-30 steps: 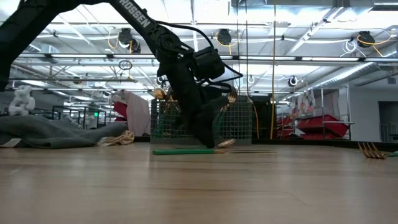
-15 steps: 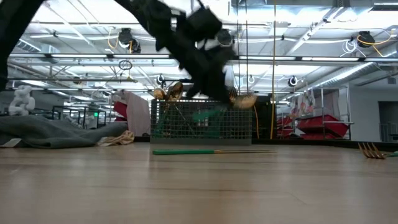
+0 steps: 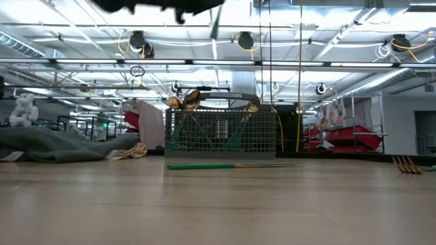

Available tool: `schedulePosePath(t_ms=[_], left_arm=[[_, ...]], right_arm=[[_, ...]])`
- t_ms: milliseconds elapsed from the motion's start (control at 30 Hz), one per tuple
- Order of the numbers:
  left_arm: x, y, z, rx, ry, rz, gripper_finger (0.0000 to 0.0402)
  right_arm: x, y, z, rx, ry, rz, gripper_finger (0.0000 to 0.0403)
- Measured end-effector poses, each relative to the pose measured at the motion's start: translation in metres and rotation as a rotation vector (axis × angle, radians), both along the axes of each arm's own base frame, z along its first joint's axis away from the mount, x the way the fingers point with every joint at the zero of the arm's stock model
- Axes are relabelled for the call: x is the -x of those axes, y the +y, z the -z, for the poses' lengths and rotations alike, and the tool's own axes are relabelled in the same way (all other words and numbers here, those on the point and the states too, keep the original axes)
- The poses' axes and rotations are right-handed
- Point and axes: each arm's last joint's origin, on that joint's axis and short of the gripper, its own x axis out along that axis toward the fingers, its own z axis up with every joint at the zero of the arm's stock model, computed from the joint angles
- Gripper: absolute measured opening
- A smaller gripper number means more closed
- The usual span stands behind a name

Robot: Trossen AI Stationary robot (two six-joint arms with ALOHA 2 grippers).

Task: Sort silverware
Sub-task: Put the green spoon into the silverware basket

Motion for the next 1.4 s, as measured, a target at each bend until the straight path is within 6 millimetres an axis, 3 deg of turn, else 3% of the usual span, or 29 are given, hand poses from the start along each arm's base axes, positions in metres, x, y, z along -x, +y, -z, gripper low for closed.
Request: schedulePosePath(t_ms=[300, 500, 800, 1400], left_arm=[[0.080, 0.026, 0.078, -0.124, -0.241, -0.197, 0.0000], [0.108, 0.052, 0.099, -0.127, -0.258, -0.269, 0.0000], [0.109, 0.080, 0.123, -0.077, -0.188, -0.270, 0.0000], [0.092, 0.107, 0.164, 0.016, -0.087, -0.258, 0.0000]], right_arm=[[-0.003, -0.004, -0.001, 0.059, -0.029, -0.010, 0.0155], [-0.012, -0.009, -0.001, 0.060, -0.026, 0.011, 0.0155], [-0.026, -0.017, -0.001, 0.080, -0.014, 0.018, 0.0155], [-0.033, -0.024, -0.001, 0.100, 0.000, 0.023, 0.0155]])
